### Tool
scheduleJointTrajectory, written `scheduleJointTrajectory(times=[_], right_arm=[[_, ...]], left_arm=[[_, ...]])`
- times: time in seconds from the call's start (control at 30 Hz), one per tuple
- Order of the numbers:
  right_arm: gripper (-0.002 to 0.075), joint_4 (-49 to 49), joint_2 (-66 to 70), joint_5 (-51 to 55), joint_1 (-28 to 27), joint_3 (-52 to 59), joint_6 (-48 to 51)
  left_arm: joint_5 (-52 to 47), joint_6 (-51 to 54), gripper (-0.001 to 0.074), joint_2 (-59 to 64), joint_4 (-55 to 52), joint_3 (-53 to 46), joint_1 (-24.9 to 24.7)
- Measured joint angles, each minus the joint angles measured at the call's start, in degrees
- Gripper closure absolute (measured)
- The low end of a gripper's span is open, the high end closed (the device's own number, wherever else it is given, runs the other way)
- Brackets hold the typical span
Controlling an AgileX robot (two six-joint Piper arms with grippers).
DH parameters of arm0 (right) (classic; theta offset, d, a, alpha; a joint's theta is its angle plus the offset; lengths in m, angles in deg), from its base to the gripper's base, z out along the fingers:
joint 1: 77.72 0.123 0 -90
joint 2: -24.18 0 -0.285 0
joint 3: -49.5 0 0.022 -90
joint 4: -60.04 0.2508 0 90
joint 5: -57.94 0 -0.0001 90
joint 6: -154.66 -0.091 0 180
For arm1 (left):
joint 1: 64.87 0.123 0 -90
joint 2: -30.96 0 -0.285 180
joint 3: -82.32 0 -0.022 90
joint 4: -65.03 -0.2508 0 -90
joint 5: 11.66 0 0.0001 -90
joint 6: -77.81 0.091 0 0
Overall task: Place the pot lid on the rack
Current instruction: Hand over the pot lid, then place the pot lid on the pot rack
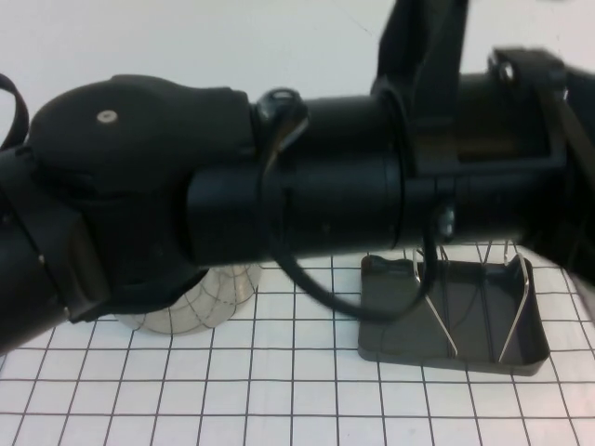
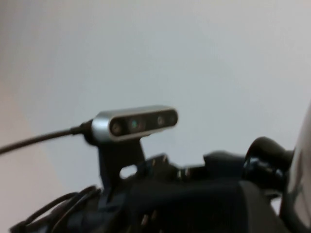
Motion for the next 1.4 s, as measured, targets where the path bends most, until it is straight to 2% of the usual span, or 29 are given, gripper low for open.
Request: scheduleJointTrajectory(times=[0.07, 0.1, 0.17, 0.23, 0.3, 0.4, 0.53, 0.57, 0.67, 0.8, 0.97, 1.23, 1.4], right_arm=[[0.0606, 0.0, 0.0, -1.14, 0.0, 0.0, 1.9], [0.0606, 0.0, 0.09, -1.48, 0.0, 0.0, 2.68], [0.0606, 0.0, 0.09, -2.24, 0.0, 0.0, 5.13], [0.0606, 0.0, 0.45, -2.48, 0.0, 0.0, 7.13], [0.0606, 0.0, 1.56, -2.33, 0.0, 0.0, 8.16], [0.0606, -0.39, 5.34, -0.9, 0.0, 0.0, 9.01], [0.0606, -0.78, 12.77, 0.74, 0.0, 0.0, 13.64], [0.0606, -0.78, 14.88, 0.74, 0.0, 0.0, 15.28], [0.0606, -0.78, 21.13, 0.99, 0.0, -0.11, 20.36], [0.0606, -0.78, 29.36, 1.97, 0.0, -1.31, 24.87], [0.0606, -0.78, 34.69, 0.26, 2.98, -3.68, 29.08], [0.0606, -0.1, 39.1, -14.17, 18.28, -8.67, 34.76], [0.0606, 0.69, 46.65, -24.27, 28.8, -12.26, 39.07]], left_arm=[[-0.31, -1.33, 0.0131, 0.0, -4.53, 0.0, -0.26], [-0.31, -2.44, 0.0108, 0.0, -7.41, 0.0, -0.38], [-0.41, -5.36, 0.0099, -0.12, -14.51, 0.0, -0.38], [-0.66, -9.72, 0.0129, -0.88, -23.58, 0.0, 0.05], [-1.64, -17.32, 0.0193, -2.0, -33.47, 0.0, 0.71], [-5.66, -32.39, 0.0345, -4.22, -51.07, 0.0, 2.19], [-15.99, -50.7, 0.0619, -6.75, -75.02, 0.0, 3.81], [-19.42, -54.08, 0.066, -7.41, -79.75, 0.0, 4.22], [-28.82, -61.63, 0.0713, -9.03, -89.22, 0.0, 4.79], [-32.69, -65.44, 0.073, -13.02, -93.49, -2.52, 4.78], [-28.32, -70.36, 0.0734, -22.53, -93.73, -10.31, 4.78], [-19.55, -78.14, 0.0736, -35.96, -94.93, -24.03, 4.78], [-14.72, -80.75, 0.0736, -40.76, -95.07, -31.05, 4.78]])
